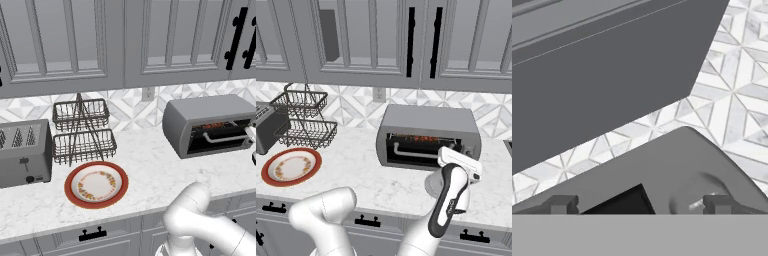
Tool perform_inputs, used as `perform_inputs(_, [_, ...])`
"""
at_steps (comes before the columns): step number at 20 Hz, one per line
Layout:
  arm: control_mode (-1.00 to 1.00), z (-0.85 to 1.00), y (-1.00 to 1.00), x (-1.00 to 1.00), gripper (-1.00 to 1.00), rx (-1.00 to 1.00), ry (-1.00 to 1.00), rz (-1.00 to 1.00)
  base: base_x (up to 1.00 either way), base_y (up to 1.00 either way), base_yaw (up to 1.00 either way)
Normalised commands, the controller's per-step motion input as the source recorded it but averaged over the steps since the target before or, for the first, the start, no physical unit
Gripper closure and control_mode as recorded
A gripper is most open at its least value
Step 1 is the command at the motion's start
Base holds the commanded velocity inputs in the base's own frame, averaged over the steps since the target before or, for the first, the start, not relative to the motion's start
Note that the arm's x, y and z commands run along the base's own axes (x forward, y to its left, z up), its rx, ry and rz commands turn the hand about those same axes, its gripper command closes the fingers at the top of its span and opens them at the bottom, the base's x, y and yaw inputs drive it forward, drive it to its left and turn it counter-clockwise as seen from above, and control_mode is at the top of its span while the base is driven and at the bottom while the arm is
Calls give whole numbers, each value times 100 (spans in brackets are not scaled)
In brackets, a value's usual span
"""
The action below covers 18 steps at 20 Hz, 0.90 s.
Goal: Pick up the kebab skewer and baguette bread, and place them inside the toaster oven. Close the toaster oven door and start by setting the timer.
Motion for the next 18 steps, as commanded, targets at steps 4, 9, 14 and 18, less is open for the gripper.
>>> perform_inputs(4, [-100, 0, 18, 19, -100, 0, 0, -3, 0, 0, 0])
perform_inputs(9, [-100, -3, 27, 25, -100, 0, 0, -2, 0, 0, 0])
perform_inputs(14, [-100, -17, 41, 28, -100, -1, 0, 0, 0, 0, 0])
perform_inputs(18, [-100, -15, 41, 36, -100, -1, 0, 0, 0, 0, 0])
